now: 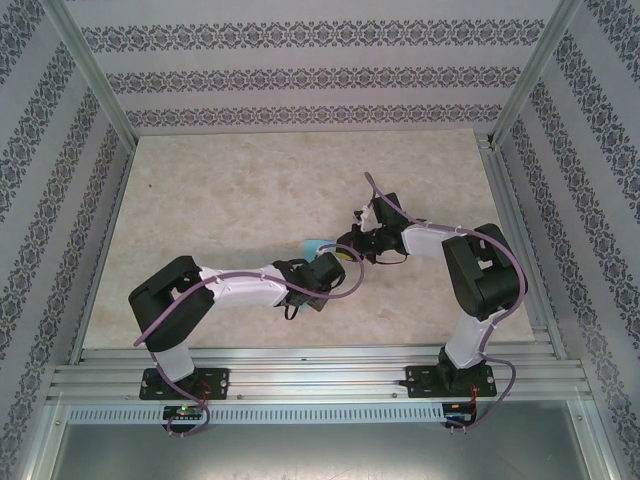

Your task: Fold a paper plane with a square sheet of paper (fold left side to right side)

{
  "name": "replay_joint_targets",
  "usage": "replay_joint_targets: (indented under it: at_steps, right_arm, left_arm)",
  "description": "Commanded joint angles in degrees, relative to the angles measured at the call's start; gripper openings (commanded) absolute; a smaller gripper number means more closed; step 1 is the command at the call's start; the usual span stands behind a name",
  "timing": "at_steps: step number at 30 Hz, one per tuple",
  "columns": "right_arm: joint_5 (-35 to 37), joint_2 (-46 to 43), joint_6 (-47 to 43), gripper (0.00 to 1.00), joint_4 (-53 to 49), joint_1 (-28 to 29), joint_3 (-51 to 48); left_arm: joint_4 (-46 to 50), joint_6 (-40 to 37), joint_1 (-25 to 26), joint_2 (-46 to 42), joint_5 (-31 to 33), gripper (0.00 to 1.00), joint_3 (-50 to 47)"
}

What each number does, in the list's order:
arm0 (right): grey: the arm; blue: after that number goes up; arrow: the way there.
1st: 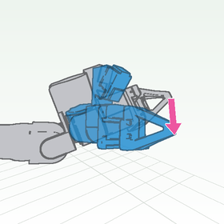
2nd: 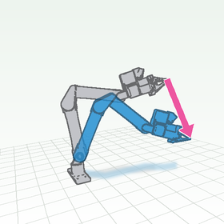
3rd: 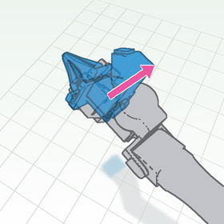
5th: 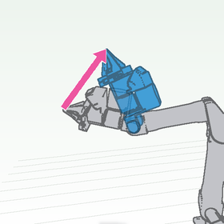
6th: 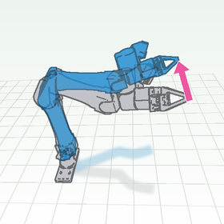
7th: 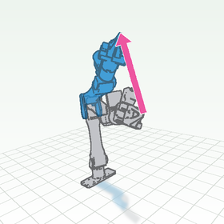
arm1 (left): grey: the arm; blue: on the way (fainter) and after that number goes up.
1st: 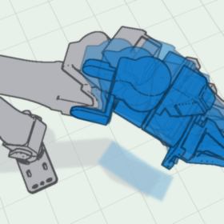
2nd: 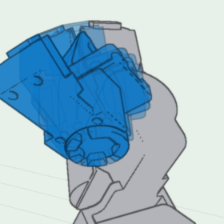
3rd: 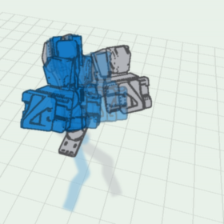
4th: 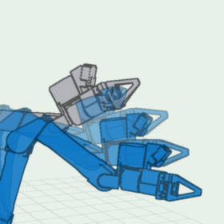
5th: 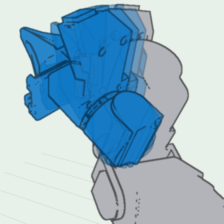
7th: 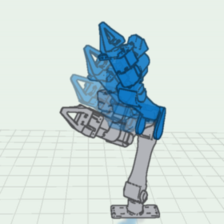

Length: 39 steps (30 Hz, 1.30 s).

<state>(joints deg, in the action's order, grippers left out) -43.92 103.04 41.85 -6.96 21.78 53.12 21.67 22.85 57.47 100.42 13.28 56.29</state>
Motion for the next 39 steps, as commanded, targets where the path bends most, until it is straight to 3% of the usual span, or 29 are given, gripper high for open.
replay_joint_targets:
  at_steps: [1,7,13,23,39]
  right_arm:
    - [0.86,0.31,-2.25,0.08,-1.50,0.72,1.95]
    - [2.64,-2.25,-4.72,0.22,-3.75,0.10,2.51]
    - [4.37,-8.43,-5.85,0.33,-3.02,-3.27,-0.55]
    - [4.41,-3.16,0.88,0.11,10.14,-3.40,-4.72]
    - [5.95,6.74,2.92,0.08,13.78,-0.05,-1.10]
  left_arm:
    - [-3.52,1.36,-1.50,-2.08,-2.90,0.15,-2.13]
    - [-9.99,2.76,-4.98,-5.52,-10.80,0.03,-6.14]
    - [-16.13,4.60,-9.13,-7.52,-20.65,0.00,-8.91]
    - [-21.09,7.02,-13.78,-5.51,-30.61,0.00,-9.10]
    - [-24.29,9.12,-17.61,-2.21,-34.92,0.00,-9.14]
